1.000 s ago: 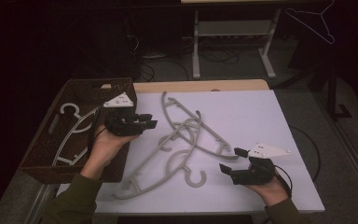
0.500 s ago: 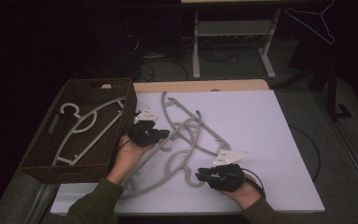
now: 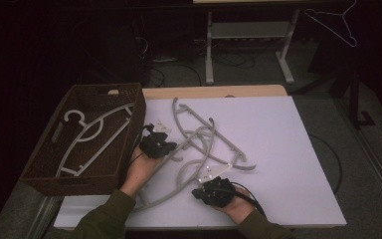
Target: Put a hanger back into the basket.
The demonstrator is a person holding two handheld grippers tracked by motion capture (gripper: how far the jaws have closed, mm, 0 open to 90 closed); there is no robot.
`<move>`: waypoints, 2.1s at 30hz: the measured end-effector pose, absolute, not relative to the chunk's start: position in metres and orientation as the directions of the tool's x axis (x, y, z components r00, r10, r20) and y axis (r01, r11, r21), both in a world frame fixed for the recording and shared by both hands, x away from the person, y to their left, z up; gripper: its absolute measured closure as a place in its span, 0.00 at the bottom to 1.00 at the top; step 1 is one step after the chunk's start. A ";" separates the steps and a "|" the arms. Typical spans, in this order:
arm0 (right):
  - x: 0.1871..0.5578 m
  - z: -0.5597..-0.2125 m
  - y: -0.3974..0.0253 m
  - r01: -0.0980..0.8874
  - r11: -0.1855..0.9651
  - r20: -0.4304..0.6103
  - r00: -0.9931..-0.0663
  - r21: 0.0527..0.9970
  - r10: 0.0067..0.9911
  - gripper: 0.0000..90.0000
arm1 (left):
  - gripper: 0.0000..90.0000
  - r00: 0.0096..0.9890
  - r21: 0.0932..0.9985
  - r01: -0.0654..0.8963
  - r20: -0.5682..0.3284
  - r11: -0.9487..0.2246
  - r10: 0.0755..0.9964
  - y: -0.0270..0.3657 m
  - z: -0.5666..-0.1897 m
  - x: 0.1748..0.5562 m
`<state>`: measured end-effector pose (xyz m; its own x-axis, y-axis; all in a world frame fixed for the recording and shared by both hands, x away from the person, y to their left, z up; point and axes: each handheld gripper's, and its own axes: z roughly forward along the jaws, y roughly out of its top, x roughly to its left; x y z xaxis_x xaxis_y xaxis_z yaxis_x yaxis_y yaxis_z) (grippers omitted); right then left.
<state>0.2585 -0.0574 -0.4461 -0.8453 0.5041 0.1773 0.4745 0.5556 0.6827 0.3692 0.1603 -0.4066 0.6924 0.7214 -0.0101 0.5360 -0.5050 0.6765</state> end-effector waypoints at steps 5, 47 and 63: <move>0.259 -0.447 -0.056 0.475 0.565 0.157 -0.840 0.674 0.519 0.99 | 1.00 0.680 0.642 0.565 -0.007 -0.518 0.734 0.160 -0.414 0.371; 0.284 -0.436 -0.094 0.542 0.494 0.092 -0.732 0.679 0.676 1.00 | 1.00 0.833 0.549 0.522 -0.162 -0.653 0.530 0.150 -0.424 0.316; 0.302 -0.430 -0.133 0.589 0.425 0.066 -0.633 0.687 0.771 0.96 | 1.00 0.873 0.595 0.465 -0.189 -0.656 0.449 0.115 -0.430 0.304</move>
<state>0.3018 -0.1328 -0.4302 -0.6330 0.7714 0.0655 0.5893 0.4251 0.6870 0.3043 0.1151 -0.4297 0.8734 0.4489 -0.1887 0.4654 -0.6556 0.5946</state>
